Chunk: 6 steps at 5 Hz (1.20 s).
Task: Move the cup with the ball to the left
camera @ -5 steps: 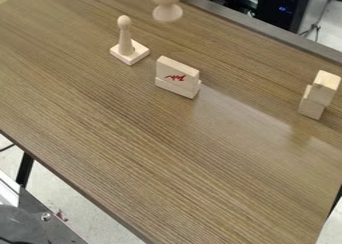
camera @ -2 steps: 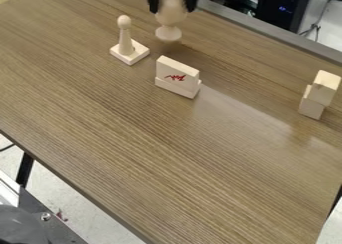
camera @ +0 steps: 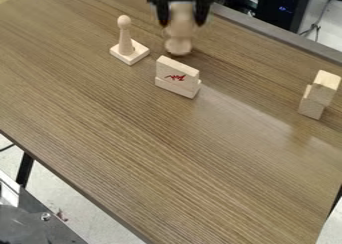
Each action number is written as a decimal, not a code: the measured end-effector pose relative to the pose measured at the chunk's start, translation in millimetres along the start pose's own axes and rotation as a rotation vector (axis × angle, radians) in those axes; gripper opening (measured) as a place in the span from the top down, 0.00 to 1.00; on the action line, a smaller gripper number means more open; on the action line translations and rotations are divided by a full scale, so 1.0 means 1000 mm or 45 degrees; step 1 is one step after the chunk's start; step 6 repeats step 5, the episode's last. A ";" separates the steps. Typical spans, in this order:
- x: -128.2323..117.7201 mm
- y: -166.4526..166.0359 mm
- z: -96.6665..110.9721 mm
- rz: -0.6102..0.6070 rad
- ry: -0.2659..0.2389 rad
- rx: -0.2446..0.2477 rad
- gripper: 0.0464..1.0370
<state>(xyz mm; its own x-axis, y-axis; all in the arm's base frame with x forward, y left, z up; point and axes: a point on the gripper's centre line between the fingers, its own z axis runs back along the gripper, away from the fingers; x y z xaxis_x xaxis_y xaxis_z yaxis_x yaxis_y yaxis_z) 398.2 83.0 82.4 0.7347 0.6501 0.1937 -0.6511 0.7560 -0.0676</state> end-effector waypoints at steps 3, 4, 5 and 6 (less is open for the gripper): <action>-0.008 0.004 -0.017 -0.008 -0.015 -0.028 0.03; -0.017 0.013 -0.006 -0.015 -0.033 -0.042 0.04; -0.019 0.018 0.030 -0.022 -0.138 -0.091 0.04; -0.019 0.018 0.030 -0.022 -0.138 -0.091 0.04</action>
